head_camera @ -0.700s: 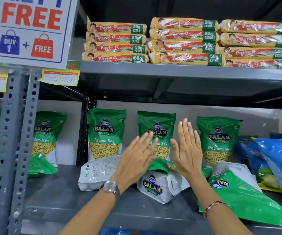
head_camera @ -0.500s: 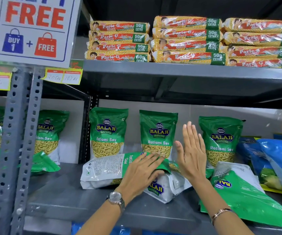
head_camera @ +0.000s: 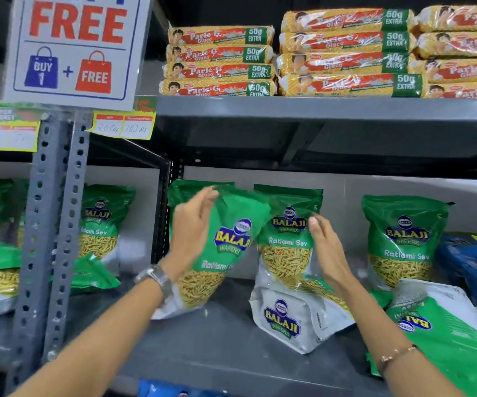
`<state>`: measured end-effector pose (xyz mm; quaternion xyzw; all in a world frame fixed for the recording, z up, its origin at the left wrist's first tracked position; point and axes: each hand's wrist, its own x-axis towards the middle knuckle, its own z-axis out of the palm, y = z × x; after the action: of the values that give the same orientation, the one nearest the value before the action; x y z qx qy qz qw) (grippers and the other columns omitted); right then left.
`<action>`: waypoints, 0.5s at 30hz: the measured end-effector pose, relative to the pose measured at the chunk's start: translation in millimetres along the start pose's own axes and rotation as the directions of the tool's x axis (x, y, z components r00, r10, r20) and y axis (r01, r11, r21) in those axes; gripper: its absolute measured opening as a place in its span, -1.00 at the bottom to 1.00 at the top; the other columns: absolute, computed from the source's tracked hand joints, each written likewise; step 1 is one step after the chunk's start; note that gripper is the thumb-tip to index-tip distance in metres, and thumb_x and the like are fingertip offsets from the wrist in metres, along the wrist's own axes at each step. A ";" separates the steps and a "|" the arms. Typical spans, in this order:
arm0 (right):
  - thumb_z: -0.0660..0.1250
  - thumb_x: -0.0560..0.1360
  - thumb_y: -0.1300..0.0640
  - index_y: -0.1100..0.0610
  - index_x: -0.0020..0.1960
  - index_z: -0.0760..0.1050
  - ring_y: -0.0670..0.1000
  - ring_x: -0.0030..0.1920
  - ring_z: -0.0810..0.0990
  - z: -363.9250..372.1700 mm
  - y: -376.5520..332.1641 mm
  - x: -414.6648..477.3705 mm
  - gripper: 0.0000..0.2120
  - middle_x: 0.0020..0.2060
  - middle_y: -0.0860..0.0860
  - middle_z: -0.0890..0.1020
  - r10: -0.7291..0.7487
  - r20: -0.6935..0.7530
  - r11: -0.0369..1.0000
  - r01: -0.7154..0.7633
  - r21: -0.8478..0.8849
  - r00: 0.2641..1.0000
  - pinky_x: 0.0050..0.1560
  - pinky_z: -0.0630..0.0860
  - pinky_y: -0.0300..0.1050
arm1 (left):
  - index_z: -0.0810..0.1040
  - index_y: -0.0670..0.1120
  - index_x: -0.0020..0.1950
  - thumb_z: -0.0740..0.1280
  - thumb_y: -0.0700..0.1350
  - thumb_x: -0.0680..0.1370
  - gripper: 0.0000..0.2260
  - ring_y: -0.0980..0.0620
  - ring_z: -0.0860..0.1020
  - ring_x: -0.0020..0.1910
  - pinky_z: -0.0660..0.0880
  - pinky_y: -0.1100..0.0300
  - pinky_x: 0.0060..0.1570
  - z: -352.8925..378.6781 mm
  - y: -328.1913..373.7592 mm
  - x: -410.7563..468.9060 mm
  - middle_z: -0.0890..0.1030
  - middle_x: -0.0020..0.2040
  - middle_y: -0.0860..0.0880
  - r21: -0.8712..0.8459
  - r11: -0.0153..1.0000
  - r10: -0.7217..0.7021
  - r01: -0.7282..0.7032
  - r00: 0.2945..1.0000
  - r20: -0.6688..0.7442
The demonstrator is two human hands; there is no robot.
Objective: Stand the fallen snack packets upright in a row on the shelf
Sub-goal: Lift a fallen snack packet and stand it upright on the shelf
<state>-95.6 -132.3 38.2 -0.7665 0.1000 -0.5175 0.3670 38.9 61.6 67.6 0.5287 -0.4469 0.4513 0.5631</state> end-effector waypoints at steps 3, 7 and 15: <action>0.02 0.59 -0.06 0.11 0.43 0.22 0.08 0.37 0.34 28.7 -4.3 10.0 -0.54 0.42 0.10 0.35 0.062 0.151 0.998 -0.064 0.011 0.987 0.36 0.24 0.04 | 0.43 -0.23 -0.25 0.08 0.04 0.57 -0.61 0.15 0.31 -0.45 0.24 0.12 -0.40 -15.5 -25.3 25.8 0.38 -0.45 -0.05 -0.116 0.985 -0.128 0.129 0.992 0.011; 0.08 0.60 0.05 0.19 0.30 0.36 0.10 0.21 0.49 73.0 -18.6 16.4 -0.66 0.17 0.09 0.53 0.073 0.212 0.975 -0.115 0.192 0.974 0.23 0.43 0.02 | 0.24 -0.07 -0.39 0.03 0.01 0.60 -0.63 0.18 0.18 -0.50 0.14 0.23 -0.45 -22.9 -55.5 36.1 0.23 -0.47 0.05 -0.186 0.946 -0.270 0.265 0.963 0.001; 0.26 0.53 0.15 0.18 -0.09 0.47 -0.08 -0.33 0.42 115.8 -37.5 38.7 -0.90 -0.36 -0.05 0.49 -0.050 0.072 0.971 0.031 0.236 0.996 -0.24 0.38 -0.18 | 0.11 -0.03 -0.40 0.04 0.13 0.56 -0.61 0.10 0.13 -0.49 0.11 0.20 -0.44 -25.5 -110.4 41.9 0.11 -0.45 0.00 -0.170 0.803 -0.585 0.572 0.810 -0.038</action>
<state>13.5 -73.1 68.4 -0.7390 0.0082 -0.5030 0.4481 156.0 84.9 86.5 0.5755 -0.2718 0.2459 0.7311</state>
